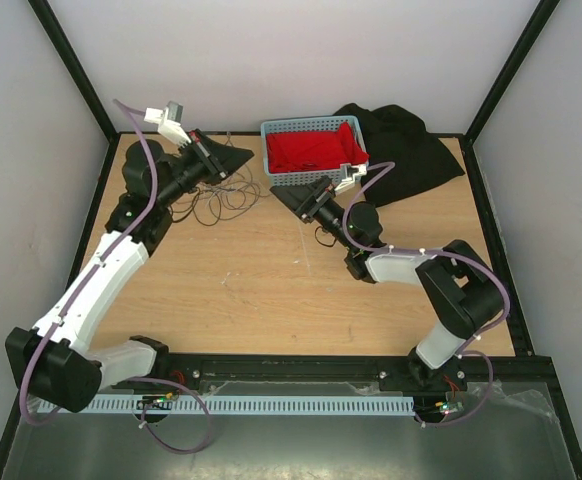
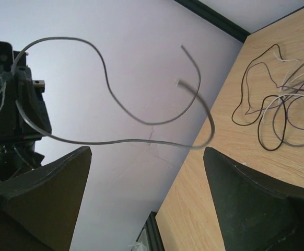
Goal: Zip-tie the wires
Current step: Place the cable at the center of the board.
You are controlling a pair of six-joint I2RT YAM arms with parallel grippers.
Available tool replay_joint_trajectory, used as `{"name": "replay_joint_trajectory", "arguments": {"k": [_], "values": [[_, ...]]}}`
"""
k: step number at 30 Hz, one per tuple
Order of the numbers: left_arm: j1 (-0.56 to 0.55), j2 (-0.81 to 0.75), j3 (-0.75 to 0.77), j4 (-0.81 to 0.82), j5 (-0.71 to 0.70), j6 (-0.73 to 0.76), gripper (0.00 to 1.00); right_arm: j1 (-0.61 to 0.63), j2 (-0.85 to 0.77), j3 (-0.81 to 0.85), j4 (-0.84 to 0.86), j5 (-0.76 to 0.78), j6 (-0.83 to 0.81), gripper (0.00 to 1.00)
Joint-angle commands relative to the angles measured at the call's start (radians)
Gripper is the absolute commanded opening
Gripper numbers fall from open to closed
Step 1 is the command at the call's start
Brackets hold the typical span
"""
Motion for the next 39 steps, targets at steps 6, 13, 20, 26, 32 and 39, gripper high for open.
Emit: {"name": "replay_joint_trajectory", "arguments": {"k": [6, 13, 20, 26, 32, 39], "values": [[-0.076, -0.034, -0.023, 0.059, -0.057, -0.002, 0.00, 0.006, 0.077, 0.042, 0.034, 0.043, -0.007, 1.00], [-0.121, -0.041, -0.028, 0.064, -0.079, -0.002, 0.00, 0.006, 0.112, 0.067, 0.035, 0.050, -0.041, 0.98], [-0.150, -0.058, -0.036, 0.067, -0.098, 0.004, 0.00, 0.005, 0.139, 0.068, 0.093, 0.043, -0.051, 0.34], [-0.154, -0.076, -0.063, 0.068, -0.116, 0.003, 0.00, -0.001, 0.128, 0.065, 0.099, 0.045, -0.088, 0.00], [-0.154, -0.100, -0.088, 0.067, -0.136, 0.013, 0.00, -0.010, 0.076, 0.053, 0.055, 0.048, -0.151, 0.00], [-0.152, -0.146, -0.223, 0.018, -0.227, 0.049, 0.12, -0.014, -0.092, 0.065, -0.279, 0.082, -0.472, 0.00]]}}
